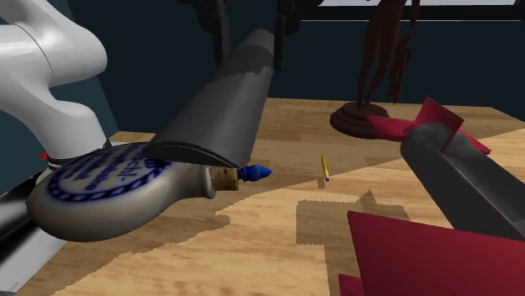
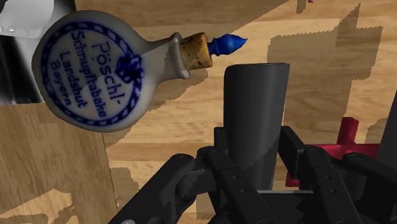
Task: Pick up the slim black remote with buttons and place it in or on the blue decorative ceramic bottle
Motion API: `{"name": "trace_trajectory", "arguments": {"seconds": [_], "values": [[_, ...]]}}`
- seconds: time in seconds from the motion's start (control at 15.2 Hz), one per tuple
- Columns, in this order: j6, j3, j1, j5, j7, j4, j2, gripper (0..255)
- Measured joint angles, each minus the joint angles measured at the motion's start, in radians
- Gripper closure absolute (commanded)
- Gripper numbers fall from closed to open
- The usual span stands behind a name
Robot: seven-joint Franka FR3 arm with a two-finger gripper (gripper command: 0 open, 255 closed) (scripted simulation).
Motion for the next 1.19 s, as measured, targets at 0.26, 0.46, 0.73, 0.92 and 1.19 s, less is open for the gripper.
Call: {"name": "trace_trajectory", "arguments": {"seconds": [0.26,0.46,0.73,0.92,1.19], "values": [[0.001,-0.002,-0.007,-0.011,-0.003,-0.164,-0.164,255],[-0.021,-0.006,-0.014,-0.020,-0.009,-0.266,-0.287,255],[-0.050,-0.003,-0.022,-0.028,-0.008,-0.401,-0.451,255],[-0.086,-0.013,-0.035,-0.040,-0.021,-0.496,-0.583,255],[-0.062,-0.010,-0.037,-0.041,-0.018,-0.558,-0.620,255]]}}
